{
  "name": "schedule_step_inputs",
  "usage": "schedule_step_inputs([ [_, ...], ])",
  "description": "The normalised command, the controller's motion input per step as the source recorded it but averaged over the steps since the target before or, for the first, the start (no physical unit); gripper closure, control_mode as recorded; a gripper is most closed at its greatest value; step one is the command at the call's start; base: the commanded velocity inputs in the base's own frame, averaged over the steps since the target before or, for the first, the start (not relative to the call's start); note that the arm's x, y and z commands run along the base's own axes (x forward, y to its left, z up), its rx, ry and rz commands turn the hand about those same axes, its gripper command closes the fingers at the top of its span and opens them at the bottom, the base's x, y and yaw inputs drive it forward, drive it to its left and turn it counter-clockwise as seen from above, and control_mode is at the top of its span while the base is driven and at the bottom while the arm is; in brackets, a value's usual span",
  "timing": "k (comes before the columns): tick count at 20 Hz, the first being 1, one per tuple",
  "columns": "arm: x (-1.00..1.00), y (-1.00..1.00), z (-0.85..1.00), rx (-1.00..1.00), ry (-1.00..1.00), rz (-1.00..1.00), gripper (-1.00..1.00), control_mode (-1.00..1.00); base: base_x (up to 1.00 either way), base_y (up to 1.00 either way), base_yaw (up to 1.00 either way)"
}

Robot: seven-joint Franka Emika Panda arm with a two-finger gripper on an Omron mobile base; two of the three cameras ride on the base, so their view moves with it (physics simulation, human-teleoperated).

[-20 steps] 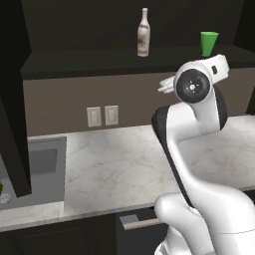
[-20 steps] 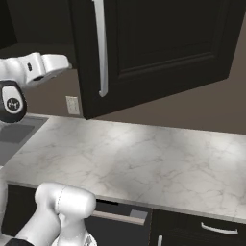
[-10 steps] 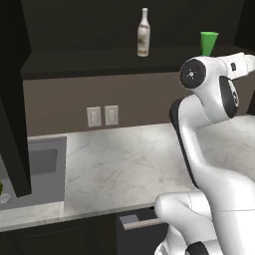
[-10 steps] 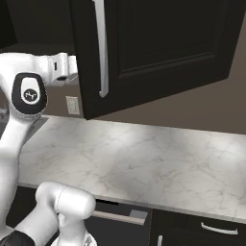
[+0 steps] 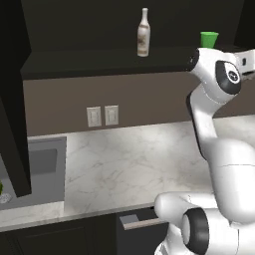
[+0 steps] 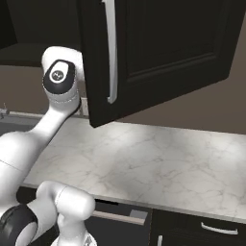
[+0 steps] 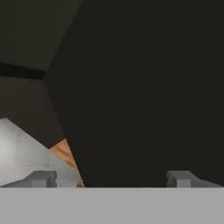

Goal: Open the cabinet directly in front. Then move the liquor and the cup to the dining counter with the jar on it.

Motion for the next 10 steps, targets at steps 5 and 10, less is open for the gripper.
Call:
schedule_step_inputs([
  [5, -0.19, -1.00, 0.00, 0.00, 0.01, -0.46, -1.00, -1.00, 0.00, 0.00, 0.00],
  [10, 0.00, -1.00, 0.00, 0.03, -0.04, -0.22, -1.00, -1.00, 0.00, 0.00, 0.00],
])
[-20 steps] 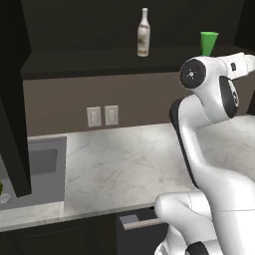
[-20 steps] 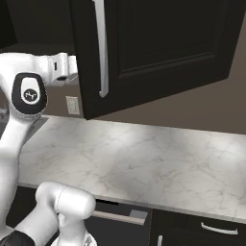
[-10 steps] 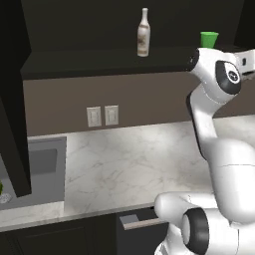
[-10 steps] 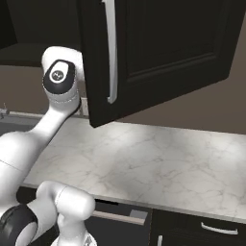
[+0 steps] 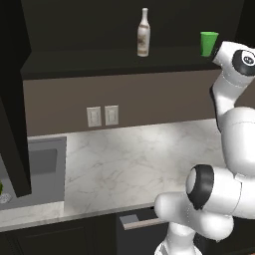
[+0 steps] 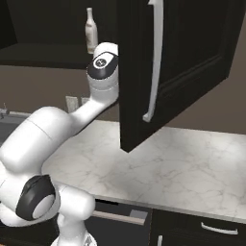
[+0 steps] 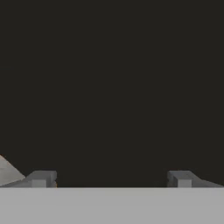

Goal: Open the cabinet directly in front. Then move the liquor and the cup to the dining counter with the jar on it.

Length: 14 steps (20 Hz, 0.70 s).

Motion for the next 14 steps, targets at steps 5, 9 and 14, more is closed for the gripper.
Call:
schedule_step_inputs([
  [5, 0.00, -0.88, 0.00, 0.15, -0.05, 0.08, -1.00, -1.00, 0.00, 0.00, 0.00],
  [9, 0.00, -0.57, 0.00, 0.08, 0.00, 0.20, -1.00, -1.00, 0.00, 0.00, 0.00],
  [14, -0.27, 0.62, -0.05, -0.11, -0.30, 0.30, -1.00, -1.00, 0.00, 0.00, 0.00],
])
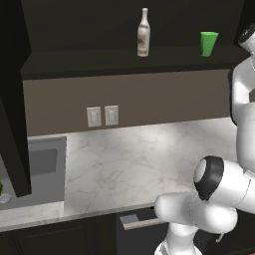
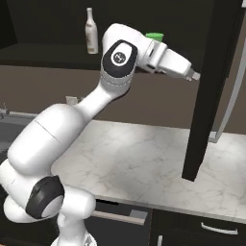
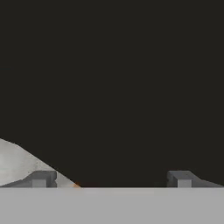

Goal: Open the cabinet directly in front. Then move the liquor and the cup to the dining counter with the jar on it.

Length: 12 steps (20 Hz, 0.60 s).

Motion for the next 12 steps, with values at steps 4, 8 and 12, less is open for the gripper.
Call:
schedule_step_inputs([
  [4, -0.13, 1.00, -0.24, -0.11, -0.30, 0.39, -1.00, -1.00, 0.00, 0.00, 0.00],
  [8, -0.01, 1.00, 0.00, -0.05, -0.14, 0.37, -1.00, -1.00, 0.00, 0.00, 0.00],
  [12, -0.04, 1.00, 0.04, -0.01, -0.04, 0.38, -1.00, -1.00, 0.00, 0.00, 0.00],
])
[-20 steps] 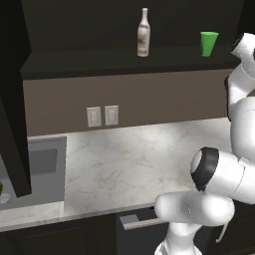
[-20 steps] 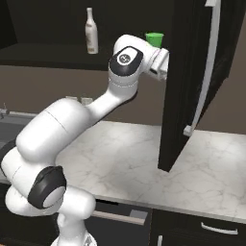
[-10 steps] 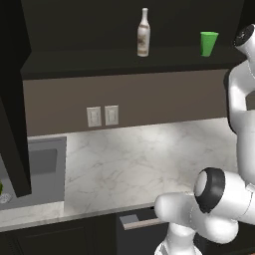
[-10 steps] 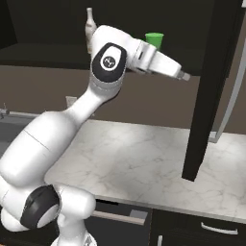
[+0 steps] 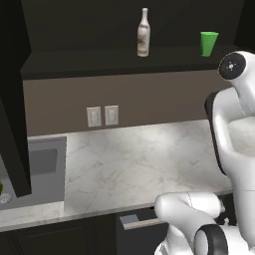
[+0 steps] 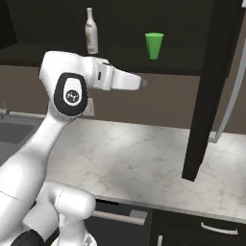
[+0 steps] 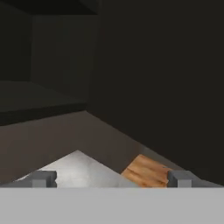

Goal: Open the cabinet directly in front. Then move the liquor and the cup to the dining counter with the jar on it.

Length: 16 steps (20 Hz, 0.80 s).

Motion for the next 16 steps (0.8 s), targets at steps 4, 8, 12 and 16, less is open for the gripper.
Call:
schedule_step_inputs([
  [4, -0.04, 1.00, 0.17, 0.00, 0.00, 0.39, -1.00, -1.00, 0.00, 0.00, 0.00],
  [8, -0.02, 1.00, 0.27, 0.00, 0.00, 0.39, -1.00, -1.00, 0.00, 0.00, 0.00],
  [12, 0.00, 0.33, 0.26, 0.07, 0.16, 0.36, -1.00, -1.00, 0.00, 0.00, 0.00],
  [16, 0.00, 0.00, 0.13, 0.00, 0.19, 0.33, -1.00, -1.00, 0.00, 0.00, 0.00],
])
